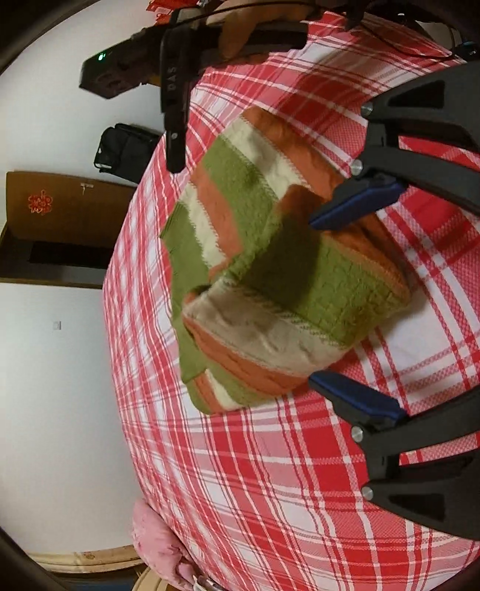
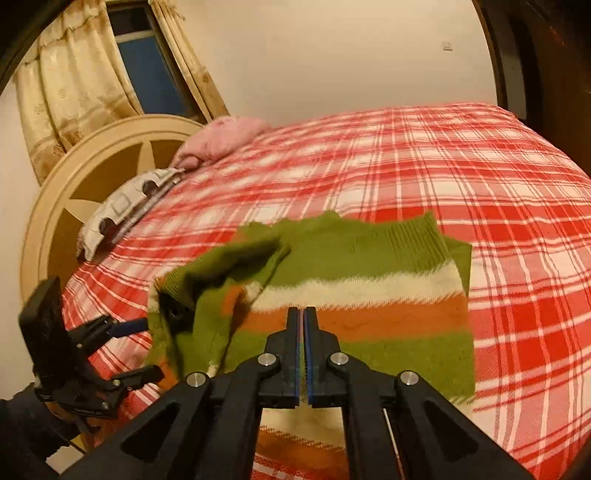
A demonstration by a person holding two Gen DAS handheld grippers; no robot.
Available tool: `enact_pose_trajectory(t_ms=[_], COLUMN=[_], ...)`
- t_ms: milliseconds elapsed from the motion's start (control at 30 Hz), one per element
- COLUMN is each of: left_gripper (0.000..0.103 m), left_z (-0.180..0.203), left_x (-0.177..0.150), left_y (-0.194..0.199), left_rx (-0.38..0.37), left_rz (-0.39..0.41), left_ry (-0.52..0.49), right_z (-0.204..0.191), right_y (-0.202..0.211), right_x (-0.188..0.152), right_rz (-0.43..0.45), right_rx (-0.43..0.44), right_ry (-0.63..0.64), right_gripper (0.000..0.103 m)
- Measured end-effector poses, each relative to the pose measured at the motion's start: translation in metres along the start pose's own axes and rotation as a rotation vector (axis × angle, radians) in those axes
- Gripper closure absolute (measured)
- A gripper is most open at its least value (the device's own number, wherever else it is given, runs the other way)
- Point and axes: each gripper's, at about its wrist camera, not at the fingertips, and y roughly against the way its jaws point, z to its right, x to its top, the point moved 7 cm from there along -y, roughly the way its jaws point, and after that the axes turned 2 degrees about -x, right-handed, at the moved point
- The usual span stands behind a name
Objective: Fold small clothes
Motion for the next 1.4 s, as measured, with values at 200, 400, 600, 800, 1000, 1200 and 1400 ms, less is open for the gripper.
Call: enact_pose_trajectory(t_ms=[200,400,600,800,1000,1200,1400], left_gripper=[0.022,0.022,0.022,0.022,0.022,0.022,0.026], left_z=[0.01,0.009,0.009,0.015,0.037,0.032,0.028], left_x=[0.0,-0.003,-0.003,0.001,0.005,-0.002,-0.002], left_y=[-0.006,-0.012,-0.014,-0.019,-0.015,-0.028,-0.037], left_rx=[-0.025,-0.044,-0.047,0.016,0.052,0.096,0.078], left_rz=[-0.006,-0.024,-0.025,-0.005,0.032,0.005,-0.017], left_ry=[-0.011,0.023,0.019,-0.031,-0.131,-0.183,-0.178], right_z=[0.007,0.013,0.033,0.014,-0.04,-0.044,-0.041], right_y=[0.004,0.015,0.019,0.011,-0.056,-0.116,-0.17], right_x=[0.002,0.007,0.006,0.013,0.025,0.053,0.057], right_rz=[-0.005,0.028,0.033,0.045,-0.15,-0.243,-0.337], right_rx=[-0.006,-0.157,0.054,0.073,0.168,0.219,0.233], right_ry=[0.032,0.136,-0.035,-0.03,0.073,-0.07,-0.186], right_gripper=[0.102,0.1,0.001,0.001,0.001,0.001,0.001])
